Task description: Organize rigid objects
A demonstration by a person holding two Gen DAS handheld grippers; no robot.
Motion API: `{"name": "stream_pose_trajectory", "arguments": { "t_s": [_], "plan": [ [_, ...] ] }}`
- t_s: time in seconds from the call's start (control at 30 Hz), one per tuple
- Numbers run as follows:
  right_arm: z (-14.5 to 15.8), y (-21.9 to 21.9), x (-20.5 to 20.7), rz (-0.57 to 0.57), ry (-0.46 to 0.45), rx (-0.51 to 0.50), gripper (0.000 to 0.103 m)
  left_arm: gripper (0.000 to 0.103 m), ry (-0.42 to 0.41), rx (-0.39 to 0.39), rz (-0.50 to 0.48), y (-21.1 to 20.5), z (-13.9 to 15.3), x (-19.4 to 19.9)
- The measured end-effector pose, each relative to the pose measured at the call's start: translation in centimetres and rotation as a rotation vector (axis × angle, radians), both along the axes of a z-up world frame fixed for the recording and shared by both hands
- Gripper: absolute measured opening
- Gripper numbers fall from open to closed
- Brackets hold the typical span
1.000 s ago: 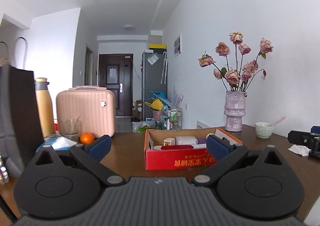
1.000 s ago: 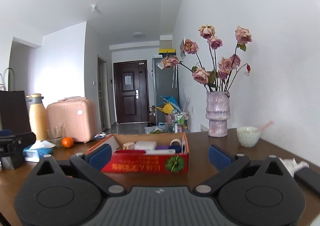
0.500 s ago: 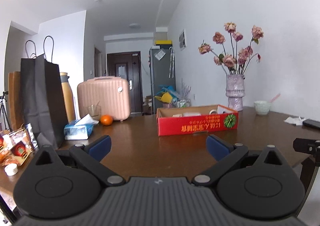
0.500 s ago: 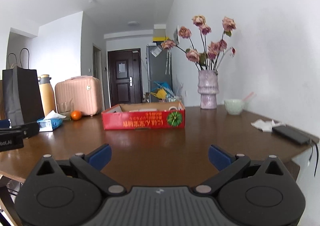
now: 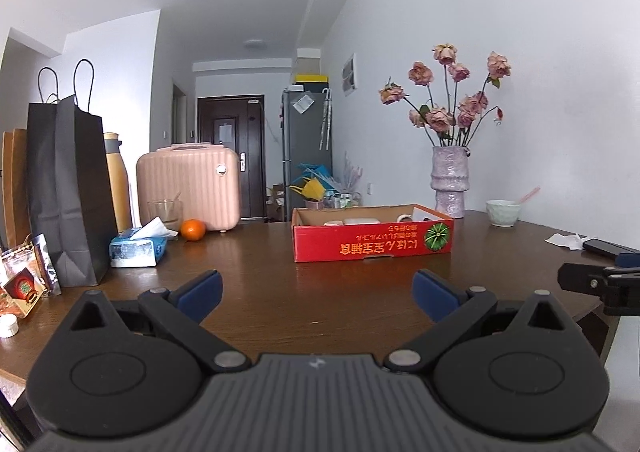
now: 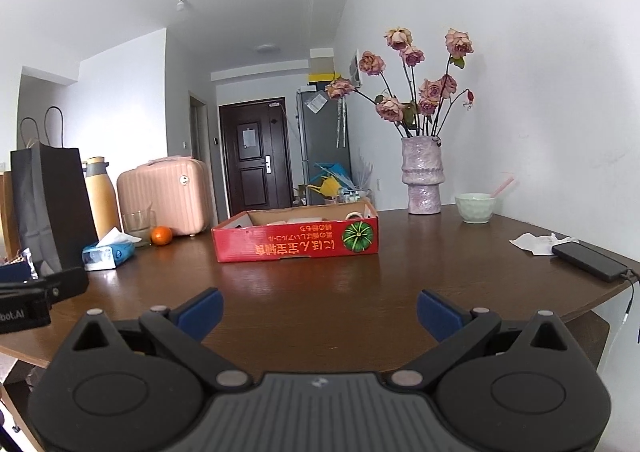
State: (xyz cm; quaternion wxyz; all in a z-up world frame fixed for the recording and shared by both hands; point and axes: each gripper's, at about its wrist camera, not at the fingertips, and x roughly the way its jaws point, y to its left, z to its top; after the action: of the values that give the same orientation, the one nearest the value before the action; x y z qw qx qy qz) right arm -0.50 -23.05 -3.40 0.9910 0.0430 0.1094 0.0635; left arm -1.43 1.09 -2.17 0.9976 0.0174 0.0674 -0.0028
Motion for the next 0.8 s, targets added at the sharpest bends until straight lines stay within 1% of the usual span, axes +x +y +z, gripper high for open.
{"name": "stream_pose_trajectory", "arguments": {
  "t_s": [0.2, 0.53, 0.8],
  "plan": [
    [0.05, 0.18, 0.18, 0.014, 0.004, -0.002, 0.103, 0.103, -0.002, 0.000, -0.002, 0.00, 0.01, 0.01],
    [-0.07, -0.13, 0.33, 0.001, 0.004, 0.006, 0.103, 0.103, 0.006, -0.007, 0.000, 0.08, -0.04, 0.25],
    [0.02, 0.23, 0.20, 0.013, -0.006, -0.011, 0.103, 0.103, 0.016, -0.013, -0.002, 0.13, -0.17, 0.46]
  ]
}}
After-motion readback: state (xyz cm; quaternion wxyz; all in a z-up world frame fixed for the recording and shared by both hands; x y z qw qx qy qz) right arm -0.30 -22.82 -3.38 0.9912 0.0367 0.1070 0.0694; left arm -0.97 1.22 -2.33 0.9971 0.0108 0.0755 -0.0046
